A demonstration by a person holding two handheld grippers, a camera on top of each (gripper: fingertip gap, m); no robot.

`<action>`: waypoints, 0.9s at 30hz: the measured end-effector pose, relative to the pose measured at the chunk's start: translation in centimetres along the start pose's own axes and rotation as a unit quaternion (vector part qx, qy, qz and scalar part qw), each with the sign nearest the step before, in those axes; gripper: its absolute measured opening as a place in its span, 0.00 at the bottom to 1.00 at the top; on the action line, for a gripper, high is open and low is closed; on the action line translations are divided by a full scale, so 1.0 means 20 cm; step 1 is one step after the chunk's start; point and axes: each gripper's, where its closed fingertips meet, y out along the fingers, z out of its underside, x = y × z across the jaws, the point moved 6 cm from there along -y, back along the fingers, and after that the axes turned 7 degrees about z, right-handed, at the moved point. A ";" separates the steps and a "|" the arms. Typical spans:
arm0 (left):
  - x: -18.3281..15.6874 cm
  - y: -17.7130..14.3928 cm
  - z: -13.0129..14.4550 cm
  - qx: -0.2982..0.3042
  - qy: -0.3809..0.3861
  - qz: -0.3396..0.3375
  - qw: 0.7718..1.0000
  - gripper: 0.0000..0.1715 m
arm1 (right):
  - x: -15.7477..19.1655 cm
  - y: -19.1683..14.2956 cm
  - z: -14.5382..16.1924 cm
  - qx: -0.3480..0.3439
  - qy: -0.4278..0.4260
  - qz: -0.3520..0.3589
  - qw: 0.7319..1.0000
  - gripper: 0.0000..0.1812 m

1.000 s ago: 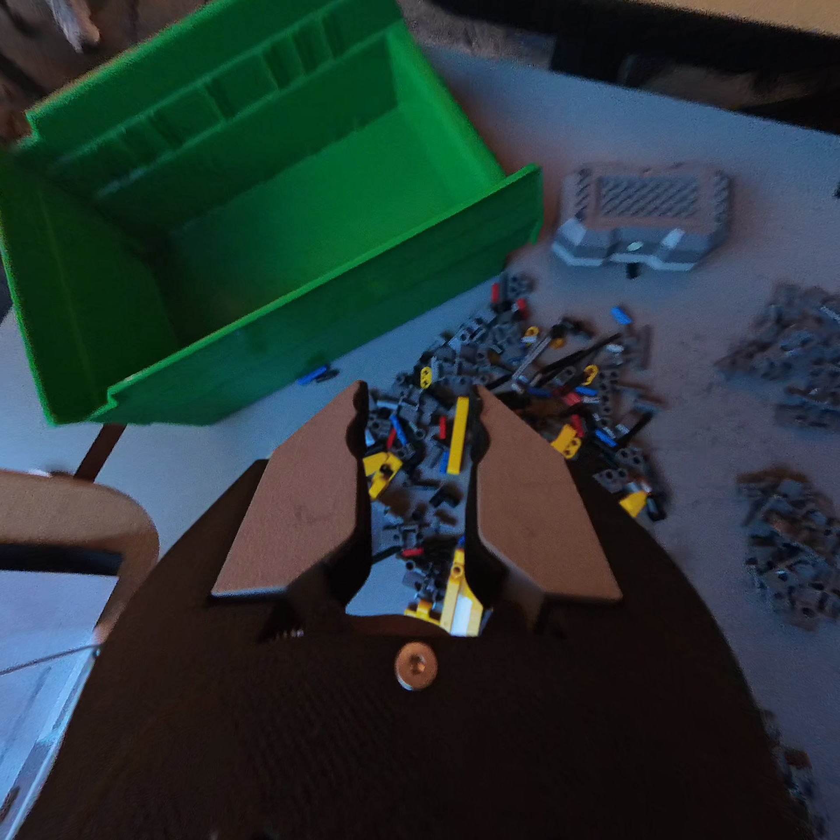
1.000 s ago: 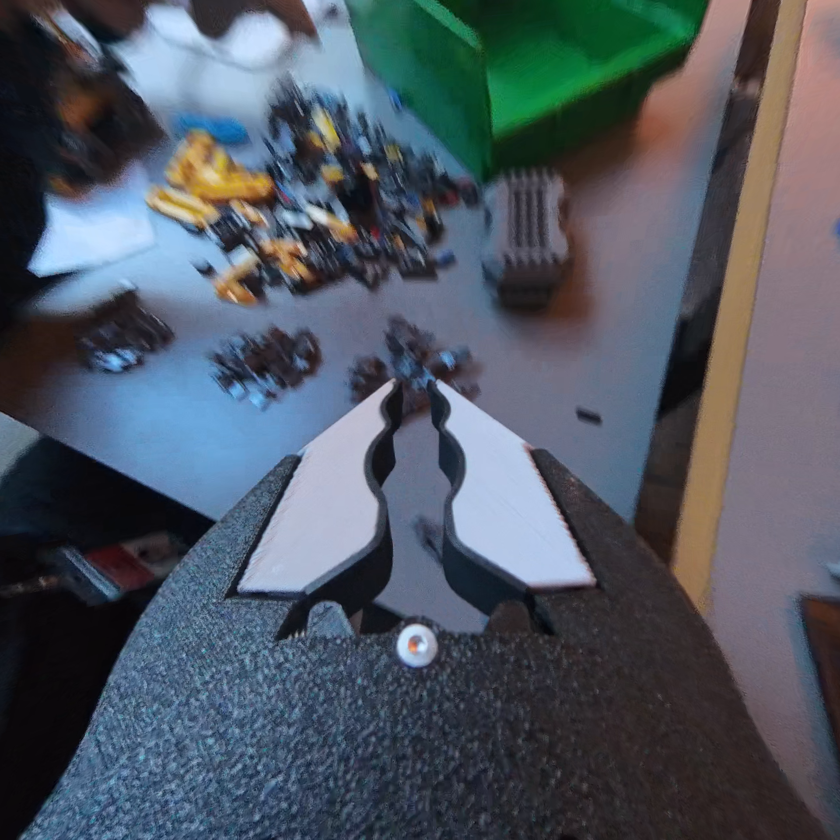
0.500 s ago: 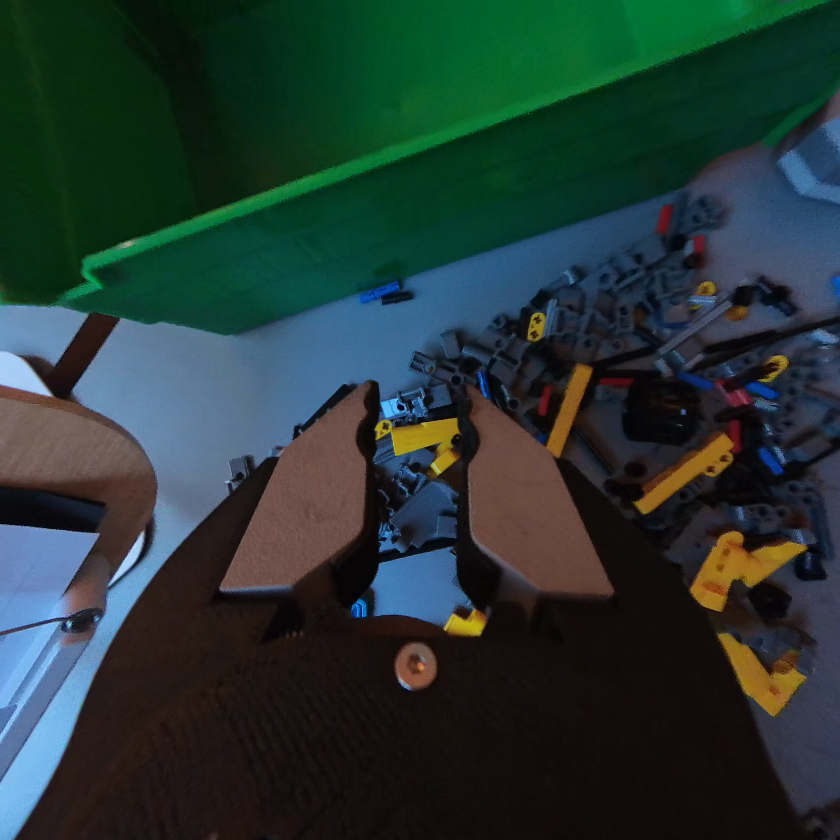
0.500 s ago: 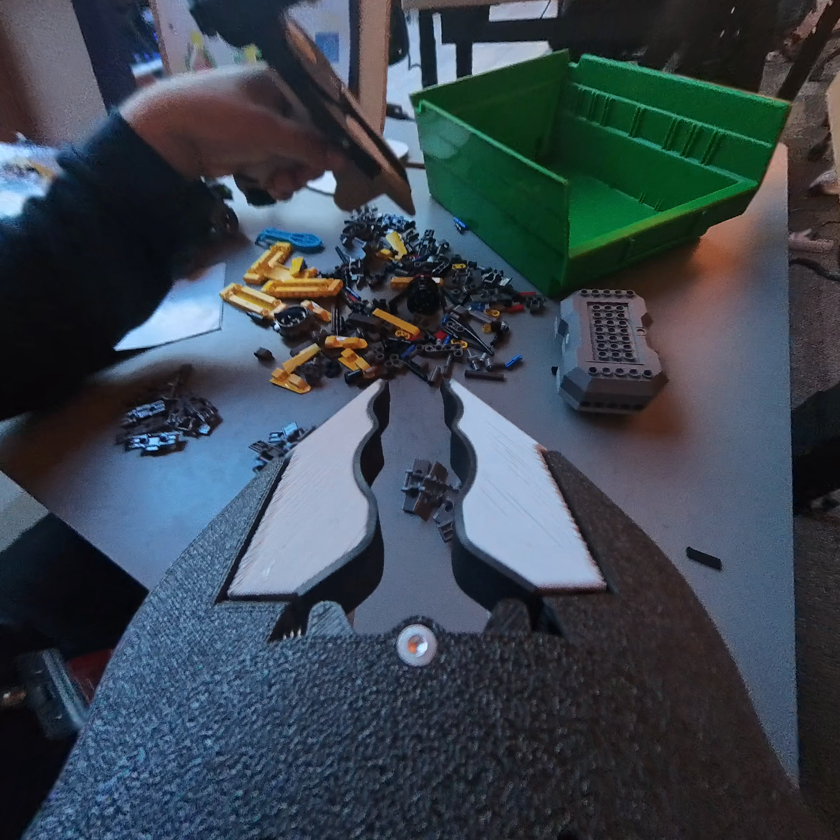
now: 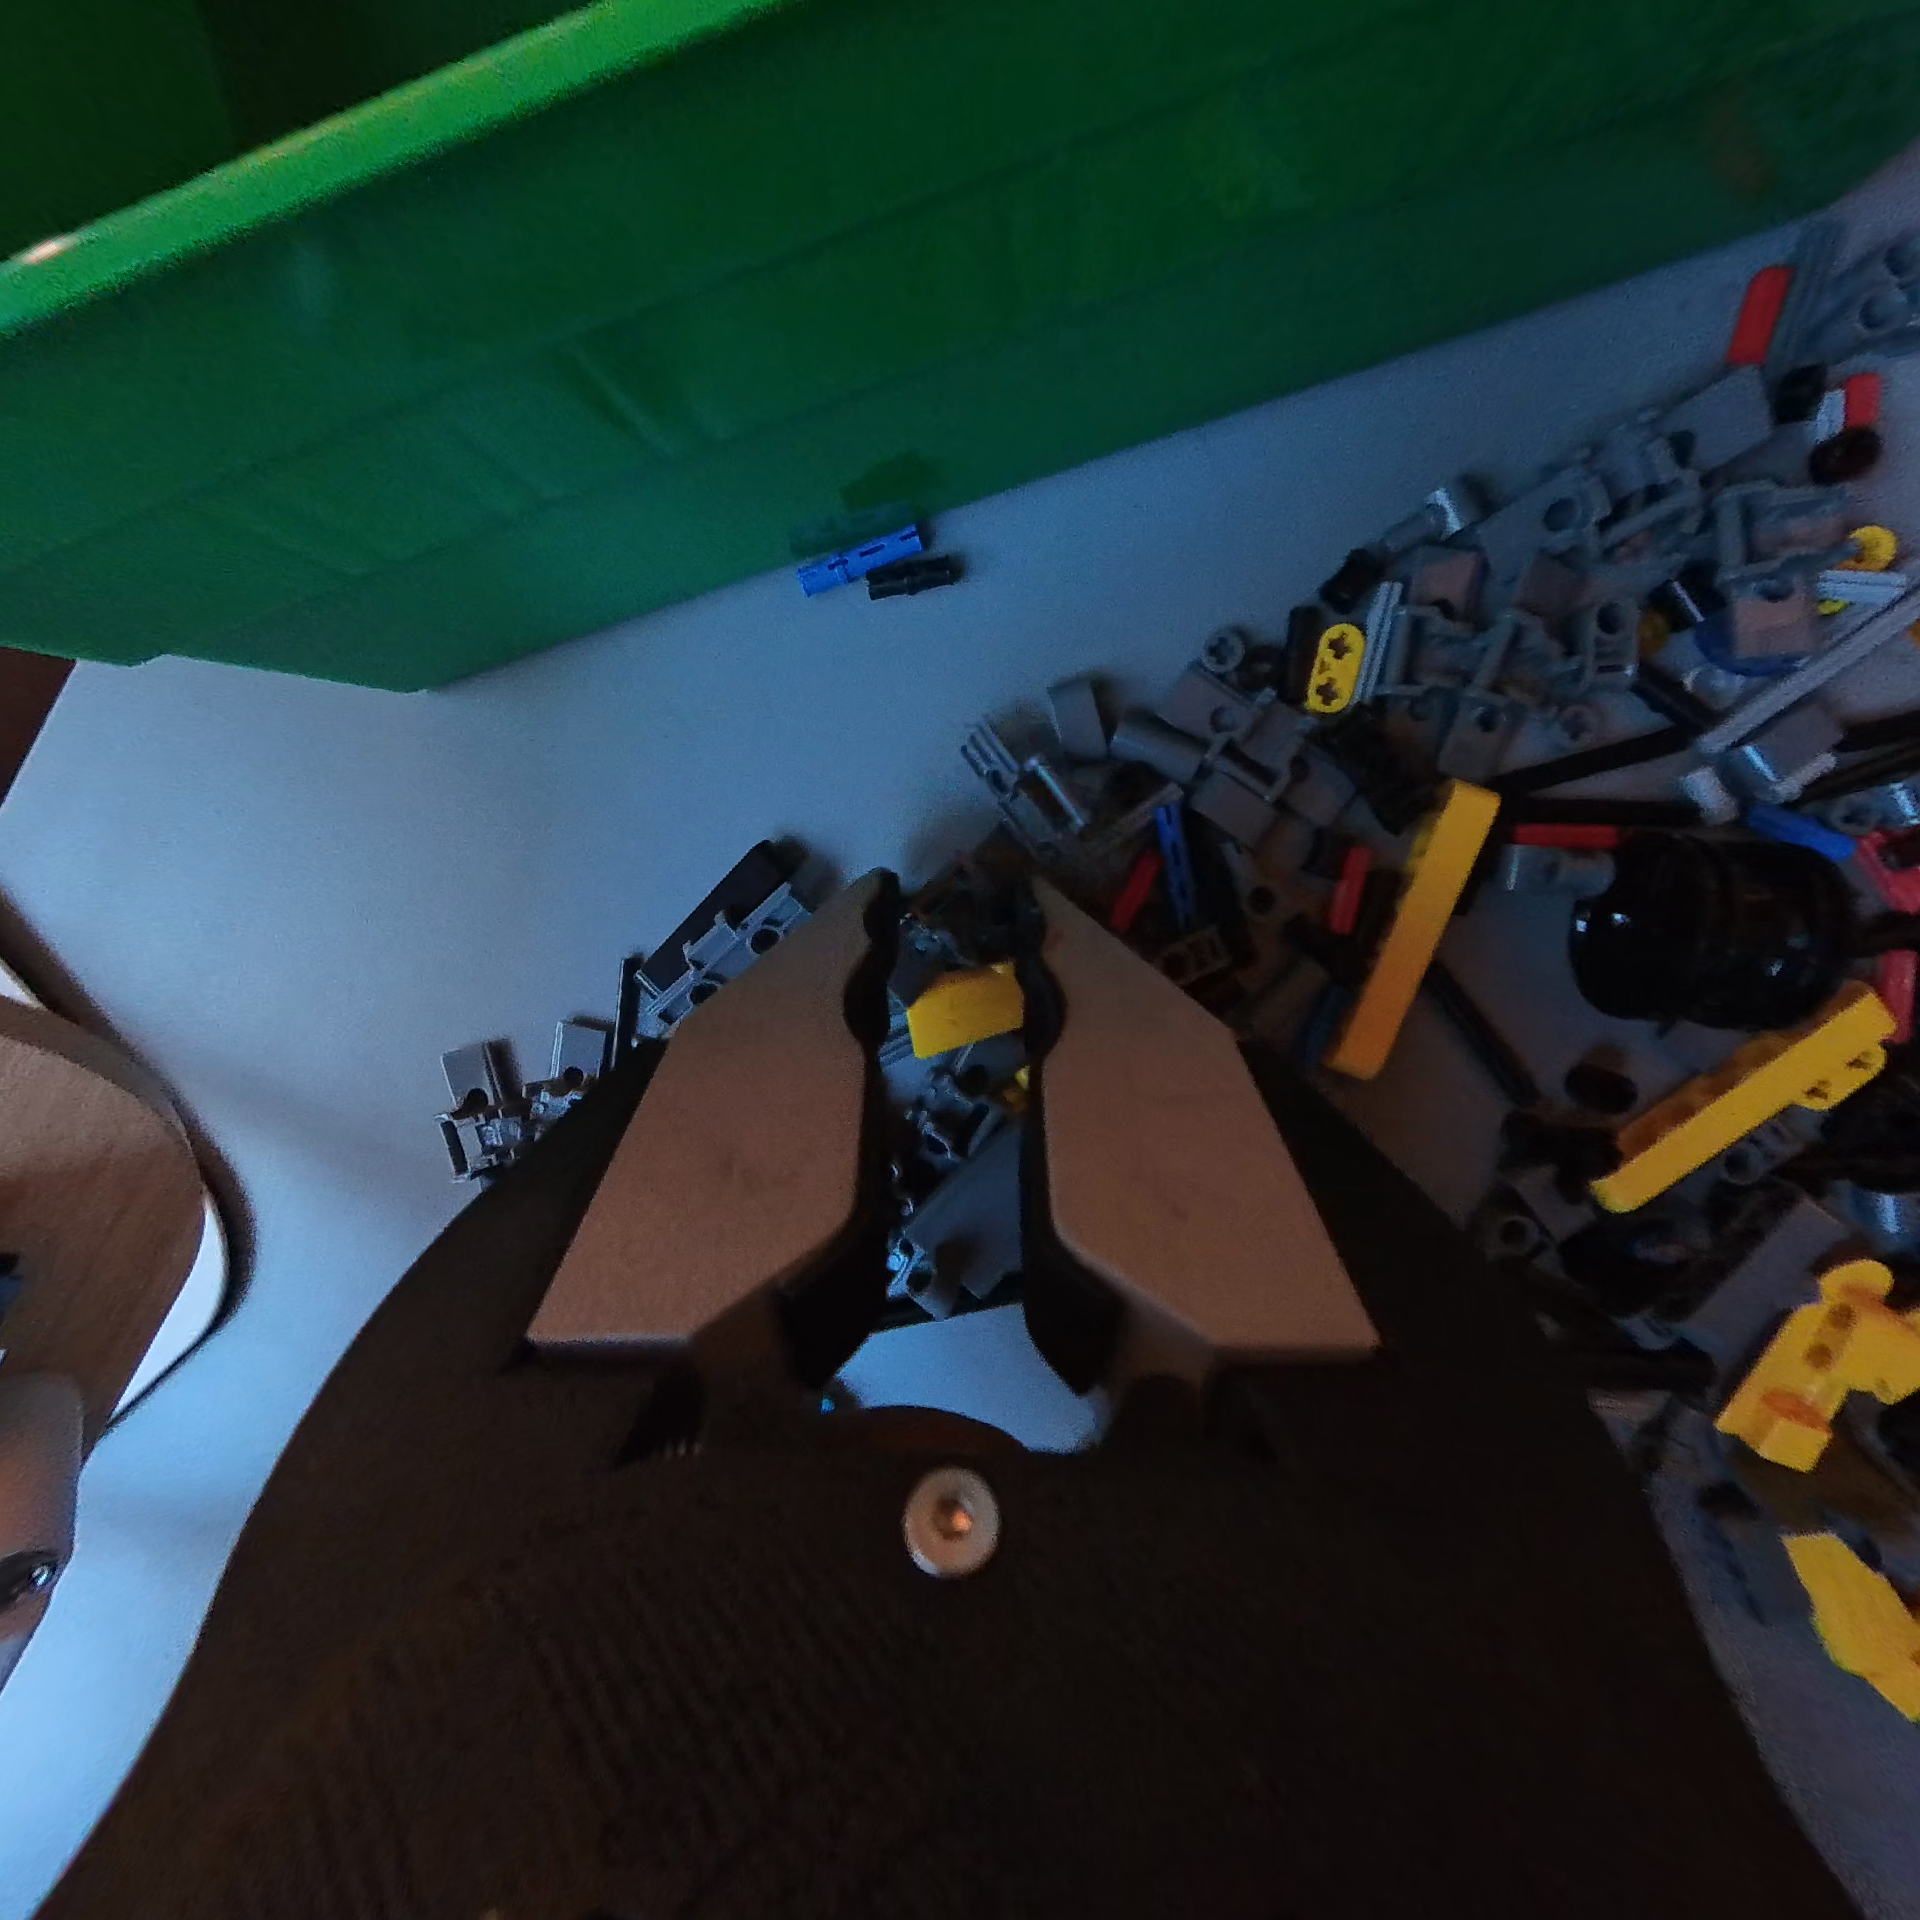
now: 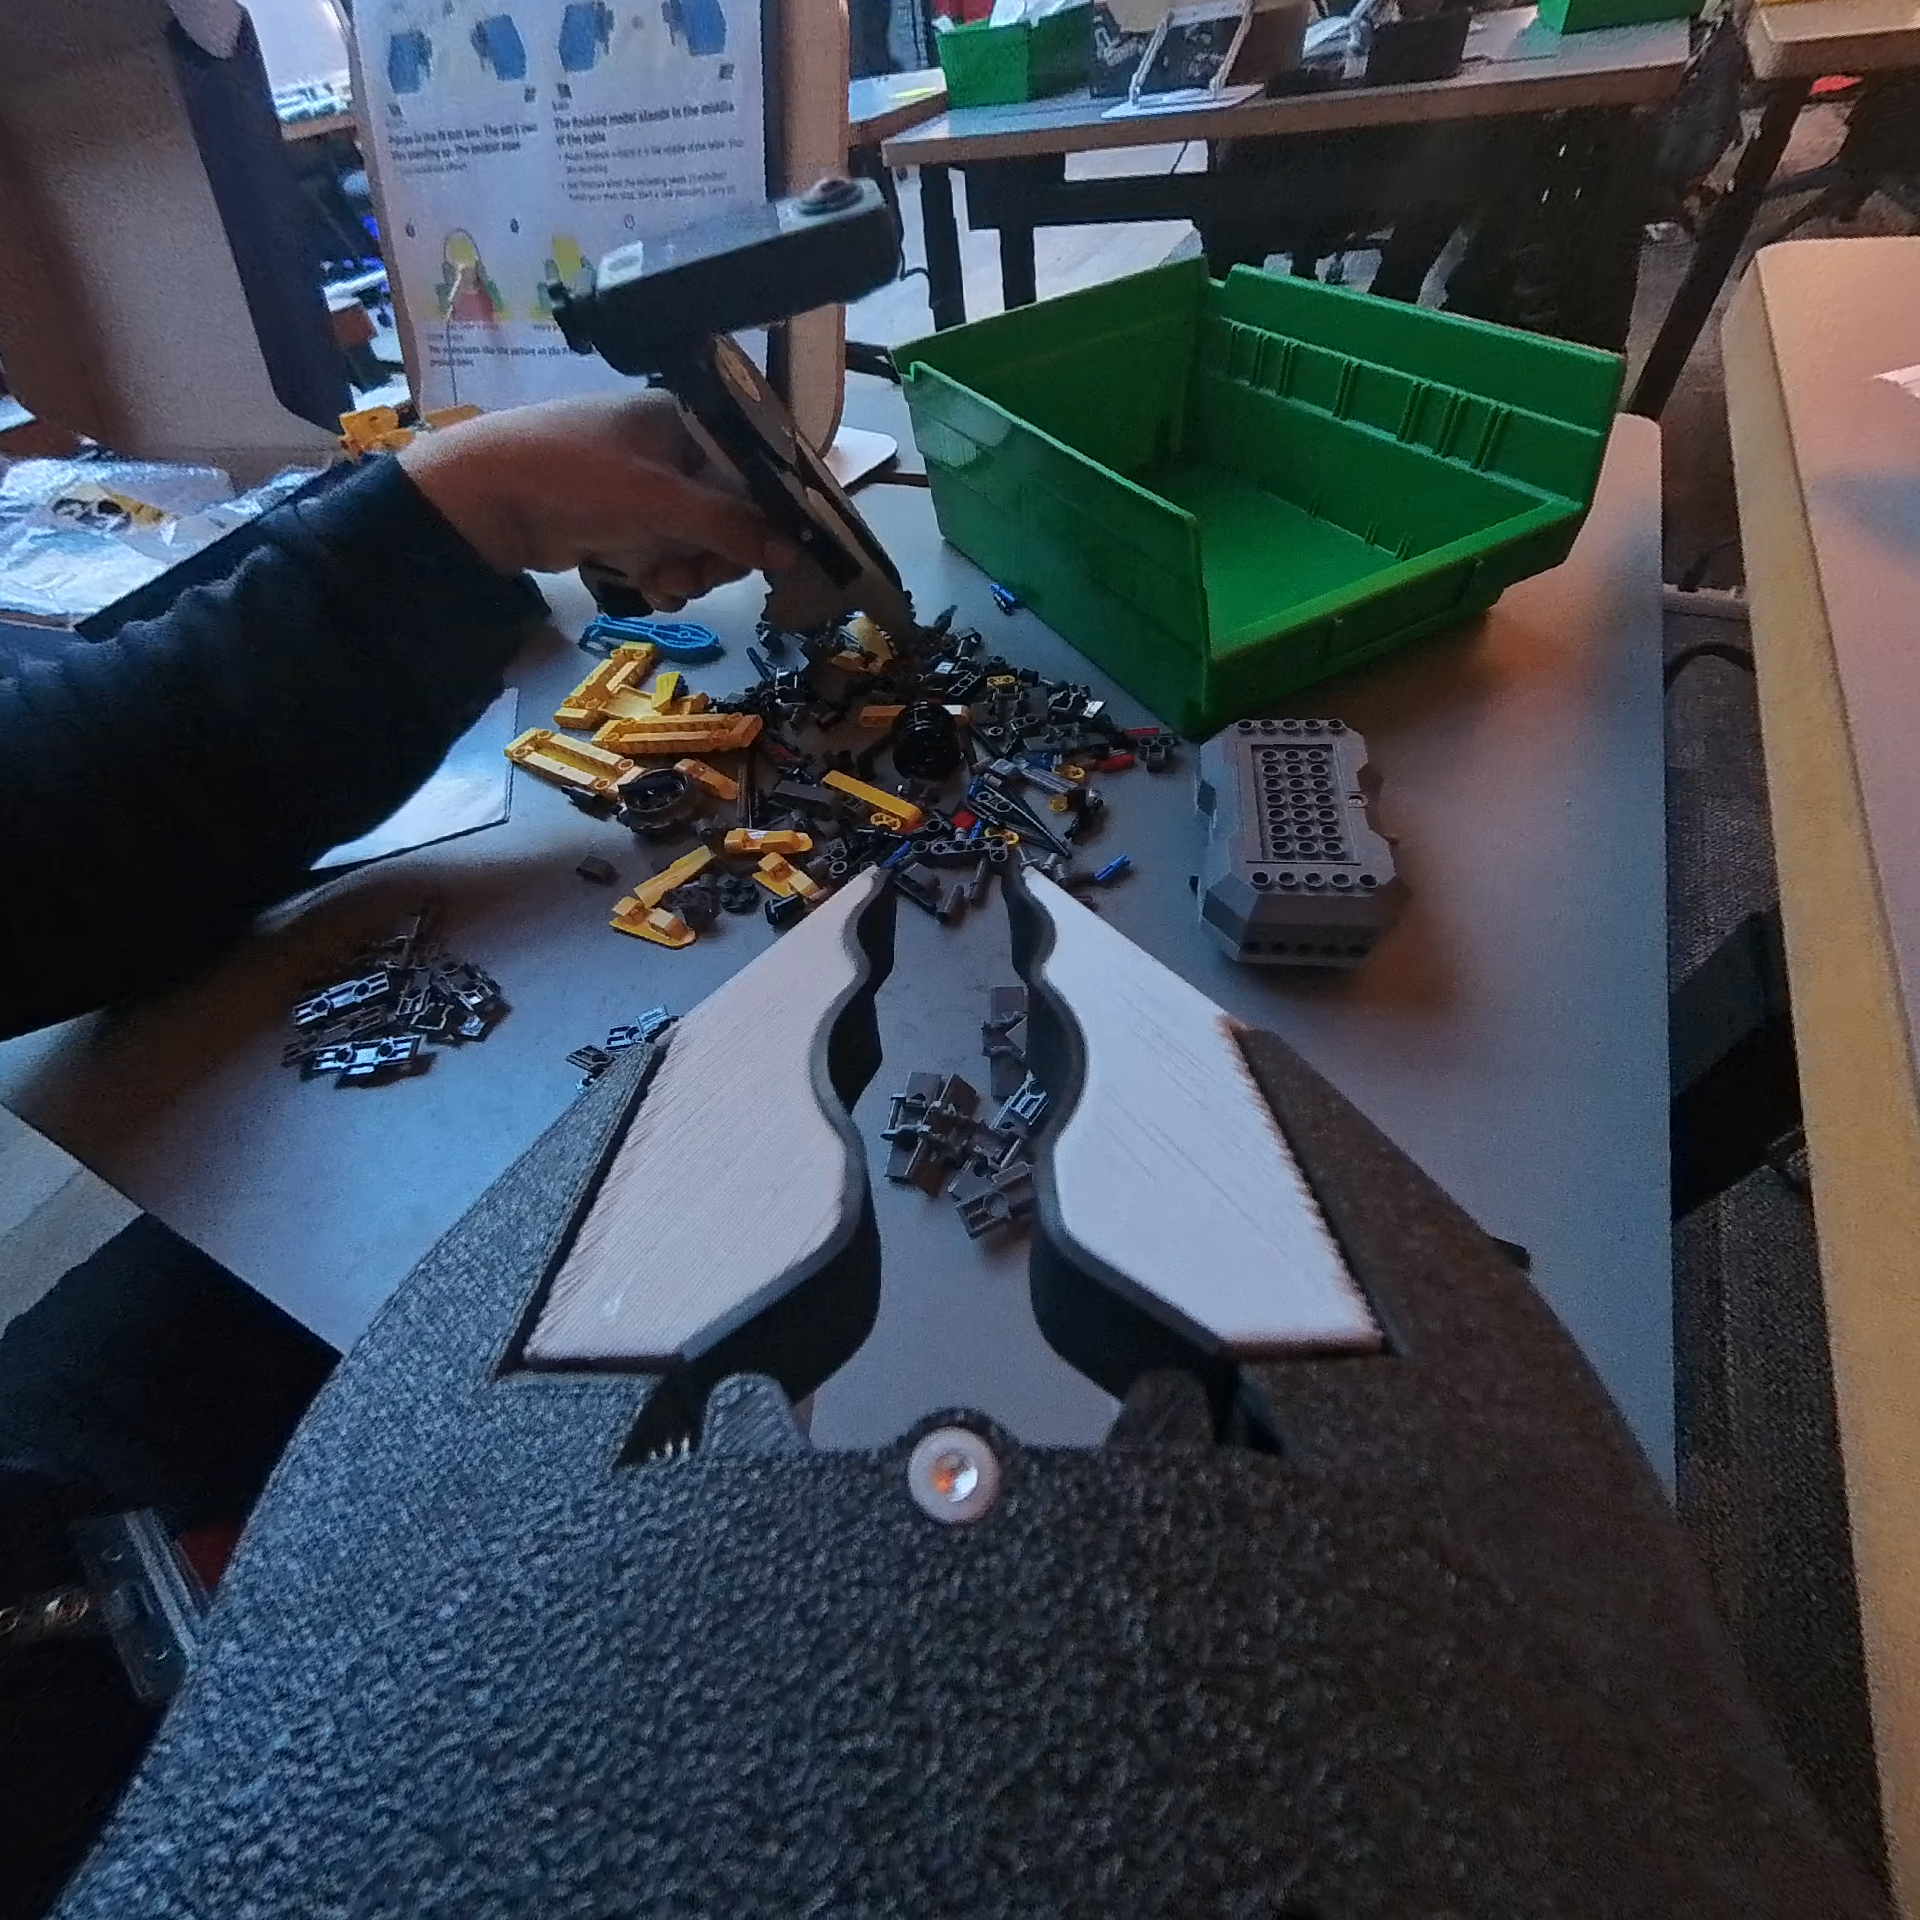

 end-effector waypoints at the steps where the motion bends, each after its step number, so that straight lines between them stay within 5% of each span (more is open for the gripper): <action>1: 0.00 0.00 0.00 0.002 0.002 0.001 1.000 0.11 | 0.00 0.00 0.00 0.000 0.000 0.000 1.000 0.11; 7: -0.04 -0.14 -0.04 -0.017 0.035 -0.005 0.999 0.10 | 0.01 0.00 0.00 0.002 -0.005 0.001 1.000 0.11; 11: -0.27 -0.34 -0.17 -0.120 0.151 0.040 0.980 0.10 | 0.03 -0.01 -0.01 -0.001 0.016 -0.024 1.000 0.12; 15: -0.75 -0.53 -0.24 -0.264 0.372 0.070 0.887 0.10 | 0.04 -0.03 -0.04 -0.014 0.056 -0.058 0.997 0.12; 19: -1.17 -0.63 -0.17 -0.306 0.512 0.091 0.798 0.10 | 0.05 -0.08 -0.08 -0.032 0.093 -0.086 0.991 0.12; 23: -1.37 -0.66 -0.11 -0.314 0.573 0.065 0.754 0.10 | 0.07 -0.12 -0.13 -0.054 0.131 -0.132 0.981 0.12; 27: -1.44 -0.68 -0.08 -0.322 0.589 0.069 0.738 0.10 | 0.09 -0.11 -0.11 -0.038 0.135 -0.155 0.978 0.13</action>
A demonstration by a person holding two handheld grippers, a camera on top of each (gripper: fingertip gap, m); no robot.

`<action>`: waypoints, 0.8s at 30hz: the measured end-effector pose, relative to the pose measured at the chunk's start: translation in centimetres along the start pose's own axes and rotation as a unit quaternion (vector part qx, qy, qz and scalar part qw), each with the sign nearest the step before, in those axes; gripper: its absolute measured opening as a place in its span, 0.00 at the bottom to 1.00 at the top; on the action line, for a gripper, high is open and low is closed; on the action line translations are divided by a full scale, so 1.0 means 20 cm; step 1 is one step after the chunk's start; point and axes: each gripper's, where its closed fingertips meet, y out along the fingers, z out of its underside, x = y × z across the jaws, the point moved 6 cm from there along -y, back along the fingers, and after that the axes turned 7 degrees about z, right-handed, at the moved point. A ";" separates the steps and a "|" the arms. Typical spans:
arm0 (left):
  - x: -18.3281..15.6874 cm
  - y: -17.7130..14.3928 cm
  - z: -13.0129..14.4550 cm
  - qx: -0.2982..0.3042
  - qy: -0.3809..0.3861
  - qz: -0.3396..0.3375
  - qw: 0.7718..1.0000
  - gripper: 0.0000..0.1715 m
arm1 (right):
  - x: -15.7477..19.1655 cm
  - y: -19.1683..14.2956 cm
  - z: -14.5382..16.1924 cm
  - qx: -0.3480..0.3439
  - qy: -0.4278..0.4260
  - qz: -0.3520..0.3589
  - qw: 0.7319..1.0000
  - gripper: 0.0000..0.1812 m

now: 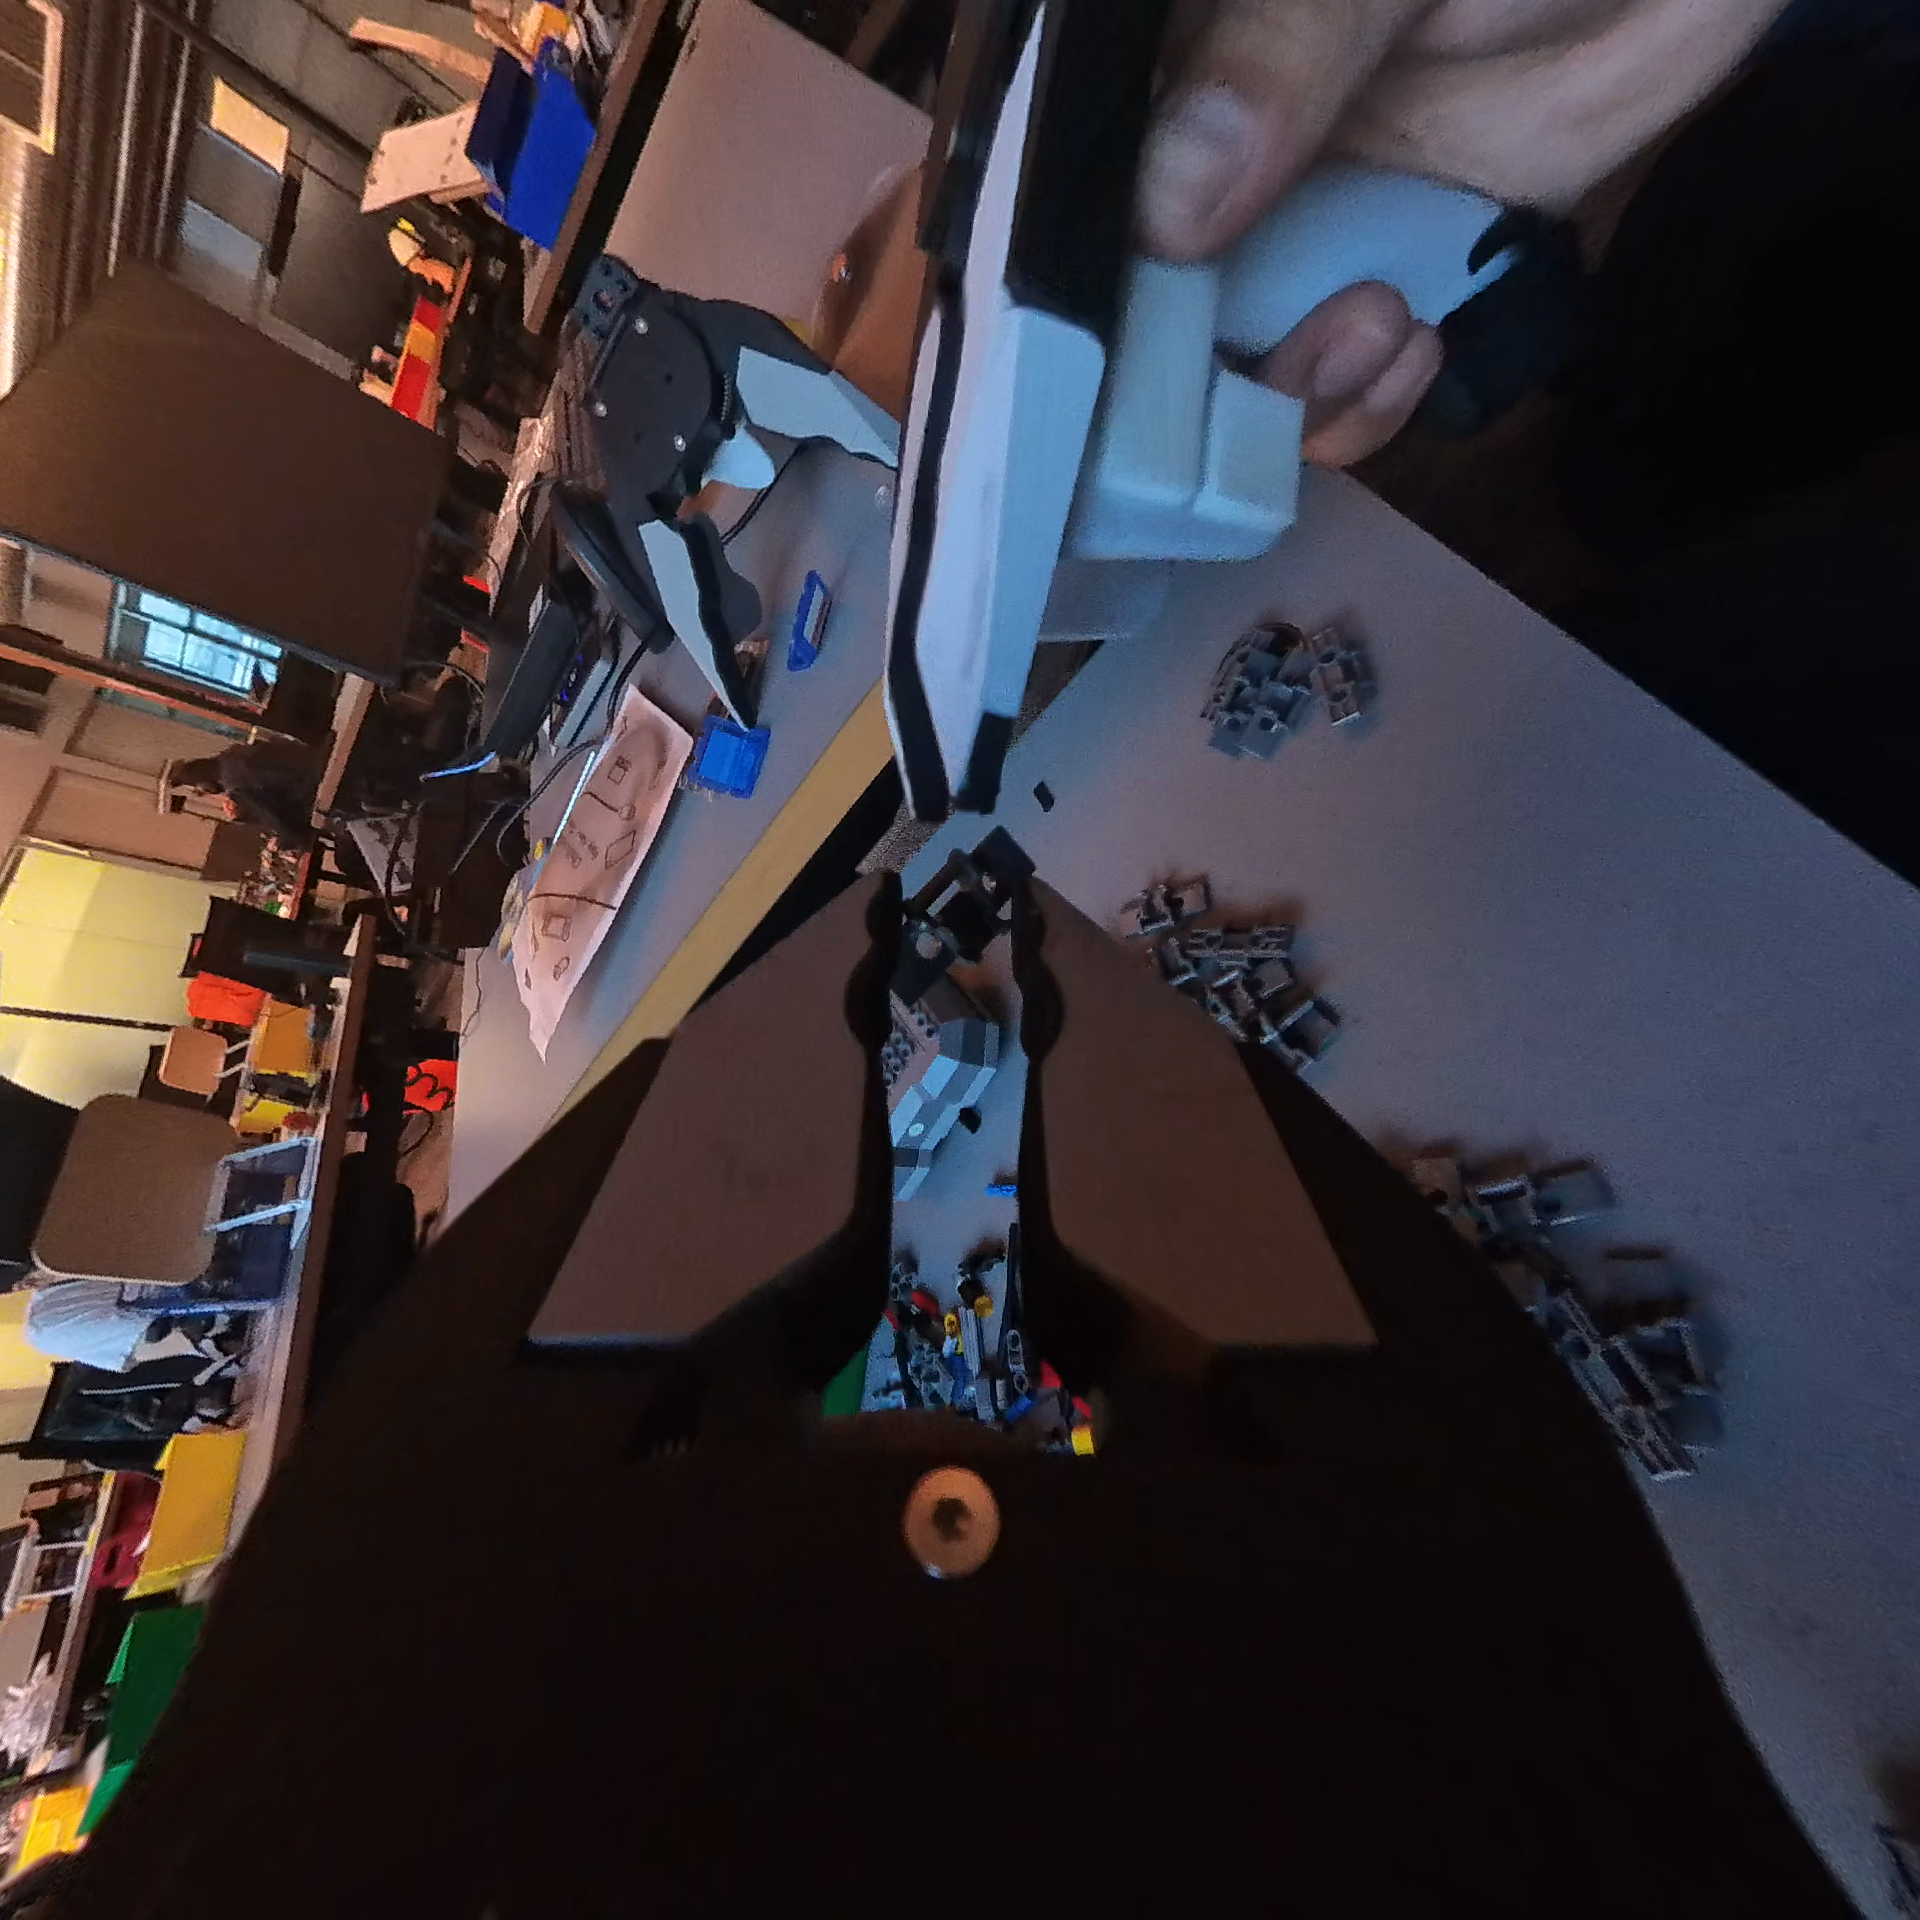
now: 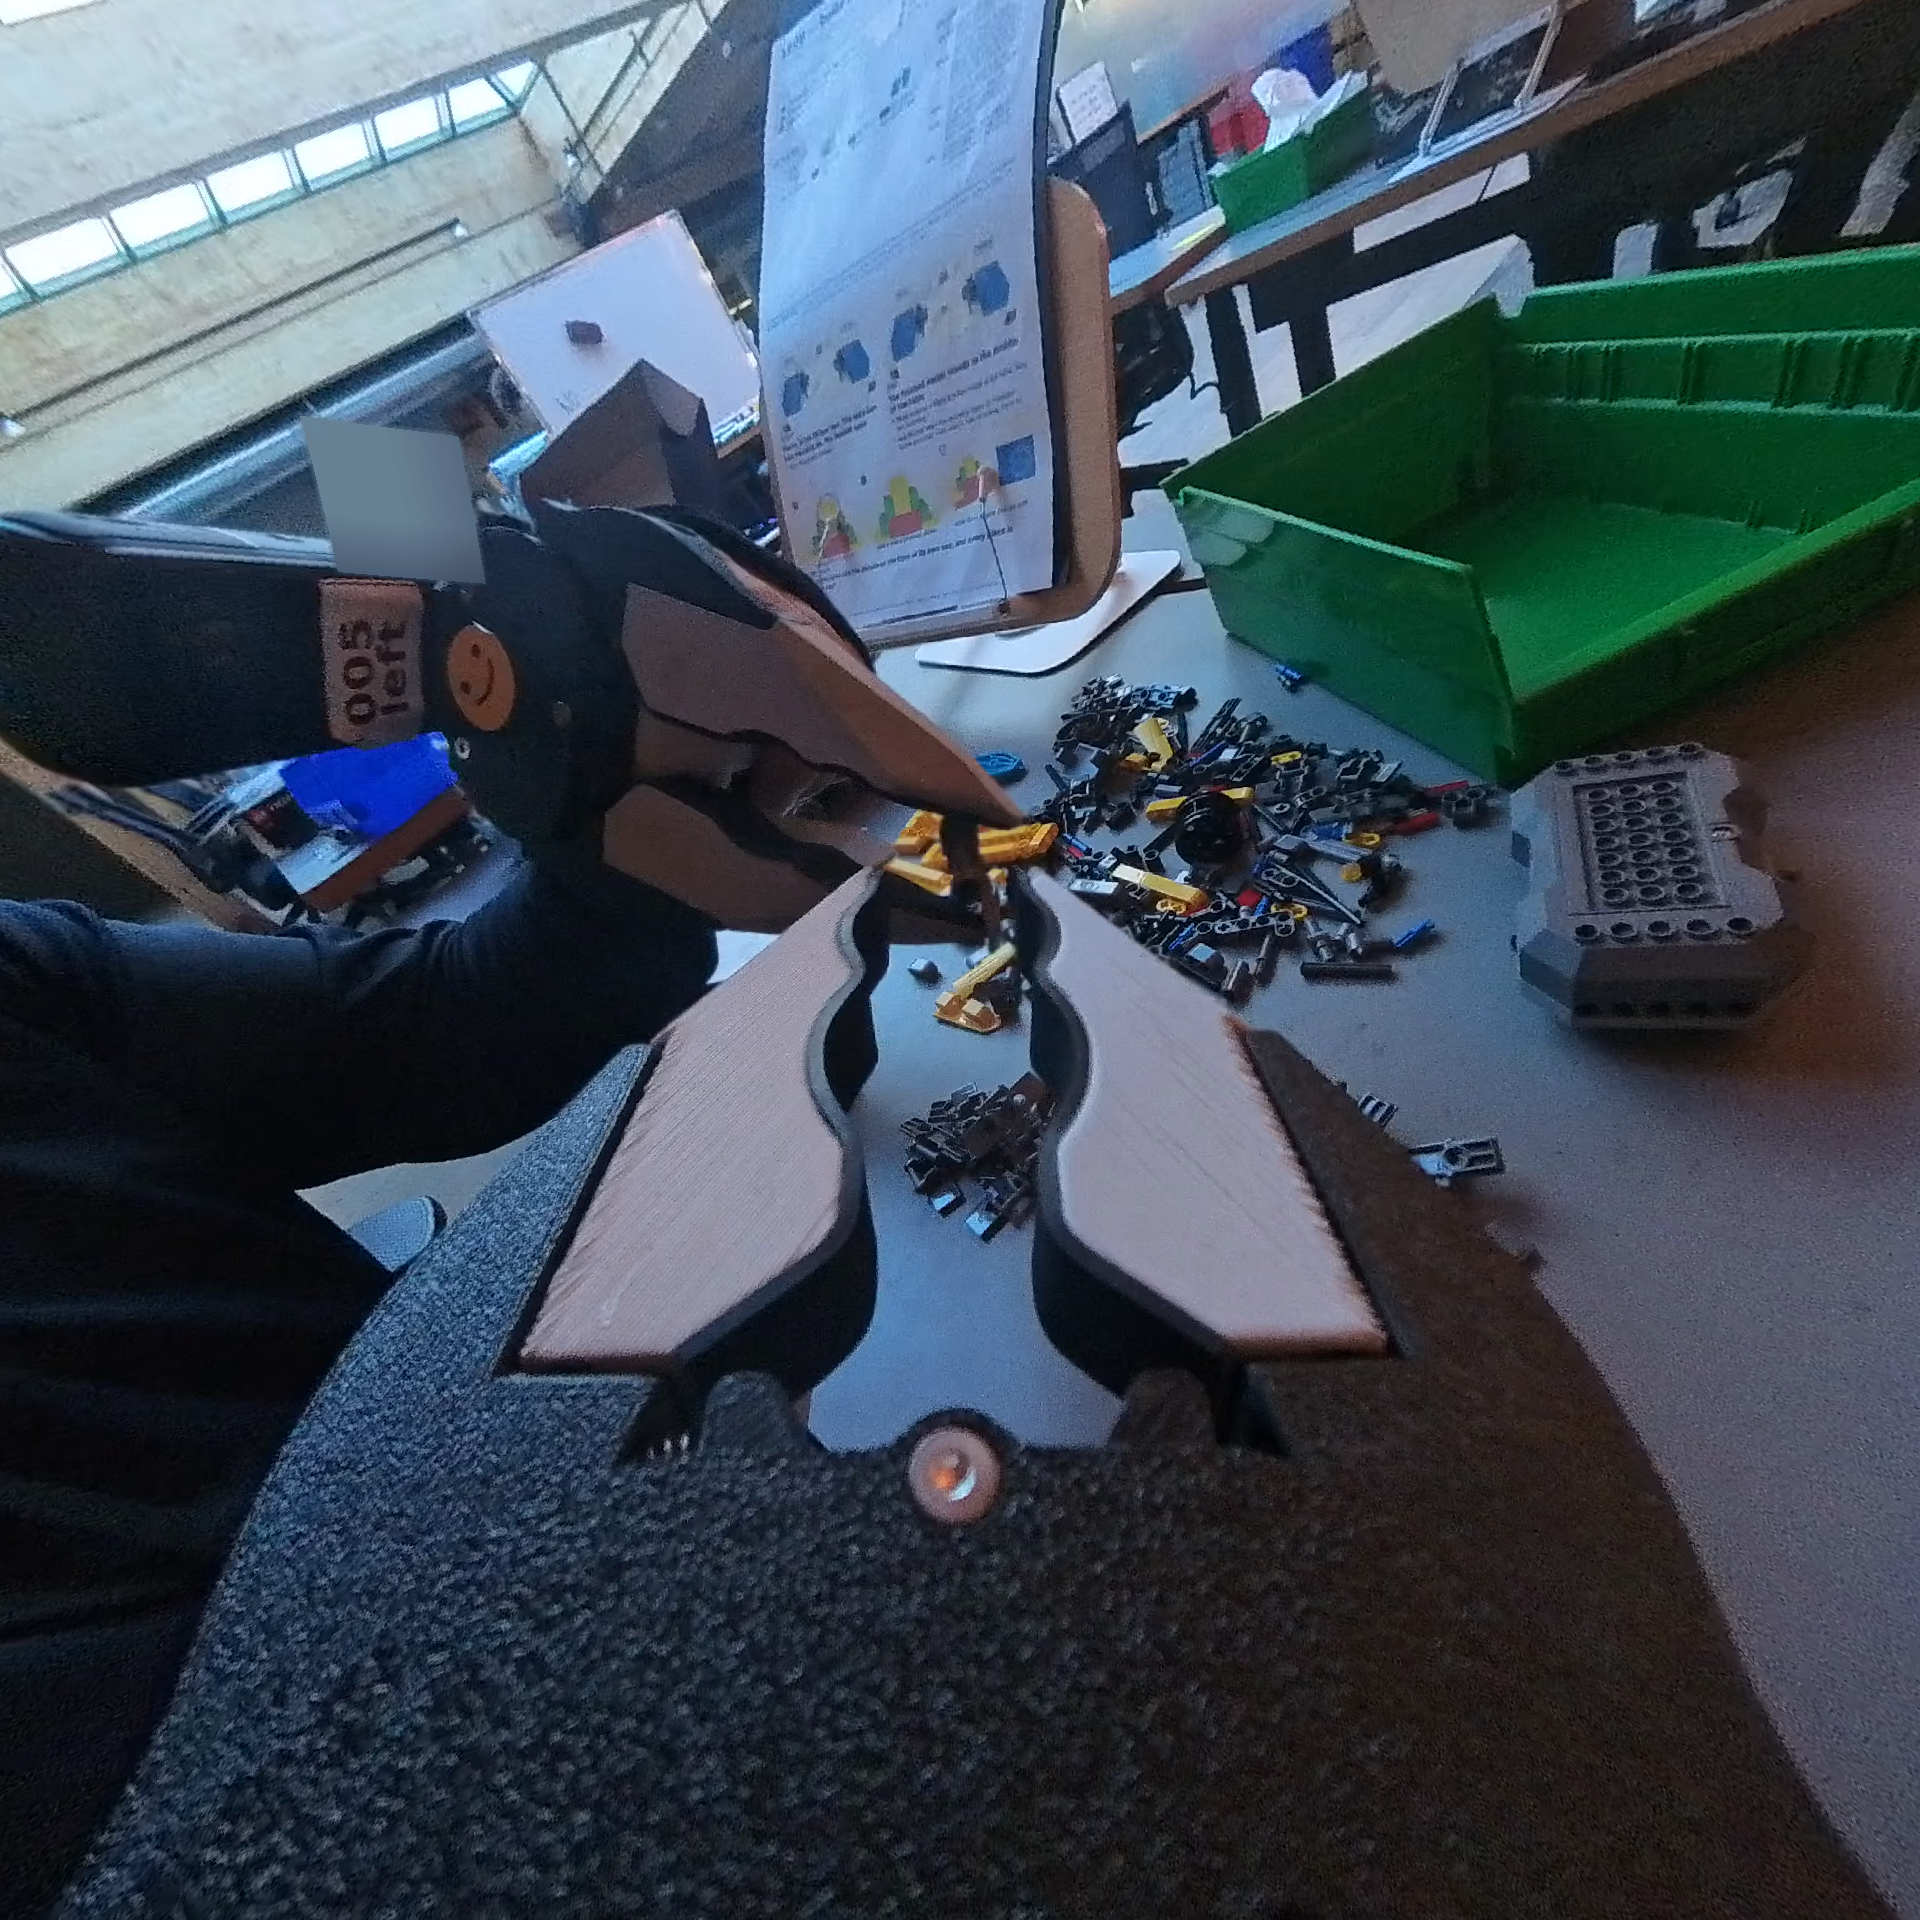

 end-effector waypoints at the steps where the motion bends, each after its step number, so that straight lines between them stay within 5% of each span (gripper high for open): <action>1: -0.01 0.00 0.00 0.001 0.004 0.003 1.000 0.10 | 0.00 0.01 0.01 0.005 -0.001 -0.001 1.000 0.13; 14: -0.05 -0.05 -0.04 -0.028 -0.008 0.047 0.998 0.09 | 0.05 0.04 0.05 0.042 -0.031 -0.028 0.998 0.04; 20: 0.02 -0.09 0.05 -0.002 -0.027 0.020 0.999 0.12 | -0.19 -0.15 0.13 0.179 -0.113 0.153 0.965 0.04; 24: 0.10 -0.11 0.16 0.026 -0.043 -0.020 0.999 0.09 | -0.32 -0.23 0.26 0.262 -0.075 0.176 0.946 0.04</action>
